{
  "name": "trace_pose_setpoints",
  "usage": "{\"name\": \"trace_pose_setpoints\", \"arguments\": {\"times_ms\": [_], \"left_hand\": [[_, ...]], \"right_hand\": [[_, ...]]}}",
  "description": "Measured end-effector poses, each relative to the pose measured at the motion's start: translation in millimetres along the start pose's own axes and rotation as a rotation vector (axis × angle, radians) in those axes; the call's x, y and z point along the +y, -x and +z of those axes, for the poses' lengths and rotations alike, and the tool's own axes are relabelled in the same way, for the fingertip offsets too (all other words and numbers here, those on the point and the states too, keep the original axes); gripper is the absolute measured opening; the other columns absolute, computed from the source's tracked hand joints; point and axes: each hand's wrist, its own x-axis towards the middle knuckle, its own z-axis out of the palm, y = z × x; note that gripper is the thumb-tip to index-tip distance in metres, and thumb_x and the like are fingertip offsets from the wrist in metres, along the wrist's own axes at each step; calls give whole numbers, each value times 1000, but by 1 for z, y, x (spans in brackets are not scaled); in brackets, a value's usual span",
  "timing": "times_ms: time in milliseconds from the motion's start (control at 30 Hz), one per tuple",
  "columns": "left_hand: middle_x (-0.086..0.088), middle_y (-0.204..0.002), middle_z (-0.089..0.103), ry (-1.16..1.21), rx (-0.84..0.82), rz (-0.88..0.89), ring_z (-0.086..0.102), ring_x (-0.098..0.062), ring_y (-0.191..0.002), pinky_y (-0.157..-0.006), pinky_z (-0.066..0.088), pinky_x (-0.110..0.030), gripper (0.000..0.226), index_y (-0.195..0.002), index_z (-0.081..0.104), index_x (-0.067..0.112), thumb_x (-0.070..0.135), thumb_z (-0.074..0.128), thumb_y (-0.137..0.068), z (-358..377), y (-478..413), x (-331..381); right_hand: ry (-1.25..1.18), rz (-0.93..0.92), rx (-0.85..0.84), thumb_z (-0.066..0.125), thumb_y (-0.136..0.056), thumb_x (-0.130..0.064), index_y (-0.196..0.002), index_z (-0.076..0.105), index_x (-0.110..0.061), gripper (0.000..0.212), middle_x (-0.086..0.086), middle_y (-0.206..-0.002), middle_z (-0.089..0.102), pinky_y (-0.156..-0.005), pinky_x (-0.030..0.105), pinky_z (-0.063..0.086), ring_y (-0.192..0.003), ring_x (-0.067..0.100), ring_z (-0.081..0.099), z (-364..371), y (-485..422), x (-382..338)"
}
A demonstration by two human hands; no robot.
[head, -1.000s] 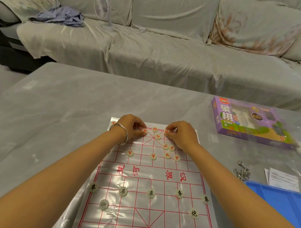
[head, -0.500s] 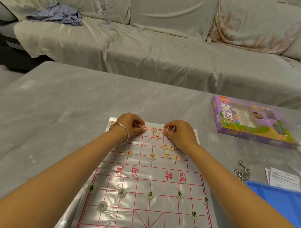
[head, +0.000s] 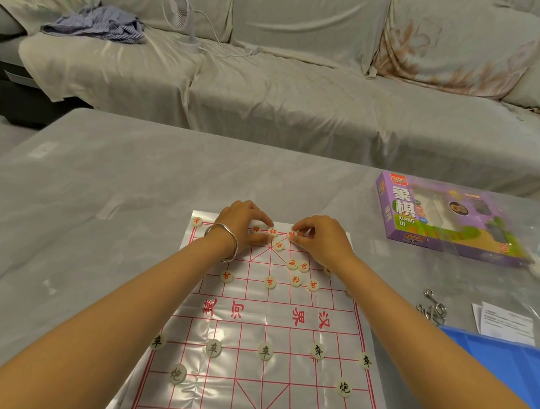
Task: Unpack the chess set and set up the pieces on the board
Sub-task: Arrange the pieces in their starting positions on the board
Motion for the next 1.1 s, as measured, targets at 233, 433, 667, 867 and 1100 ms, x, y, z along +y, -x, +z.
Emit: {"name": "trace_pose_setpoints", "arguments": {"times_ms": [233, 433, 667, 867, 1100], "left_hand": [[0, -123, 56, 10, 8, -18, 49, -22, -111, -95, 42, -34, 32, -106, 67, 28, 45, 65, -79, 1, -5, 3], [0, -119, 58, 45, 17, -21, 50, -21, -108, -93, 44, -34, 31, -103, 67, 26, 44, 67, -78, 3, -5, 3], [3, -115, 60, 135, 86, 41, 50, -16, -105, -88, 40, -29, 34, -107, 63, 25, 41, 68, -78, -13, 15, -3], [8, -107, 61, 113, -67, 119, 48, -10, -98, -87, 43, -27, 27, -99, 66, 30, 44, 67, -77, -12, 51, 1], [5, -112, 61, 156, 2, 93, 46, -10, -98, -87, 42, -27, 28, -104, 65, 28, 42, 65, -80, -3, 53, 12]], "right_hand": [[-14, 4, 15, 65, -86, -30, -109, 69, -17, 27, 2, -109, 68, -85, 25, 50, -84, 7, 53, 3, -1, 1], [-26, 7, 14, 66, -85, -31, -109, 68, -18, 27, 1, -108, 68, -83, 23, 49, -84, 8, 54, 3, 0, 1], [-21, -56, -15, 66, -84, -36, -106, 68, -22, 26, -5, -107, 63, -68, 12, 41, -86, 7, 53, -20, 24, -3], [104, -87, -211, 70, -80, -37, -109, 68, -23, 32, -5, -116, 63, -83, 21, 42, -97, 8, 53, -22, 46, -9], [170, -120, -85, 67, -83, -38, -110, 68, -24, 31, -5, -111, 66, -91, 27, 40, -99, 13, 55, -25, 40, -11]]}}
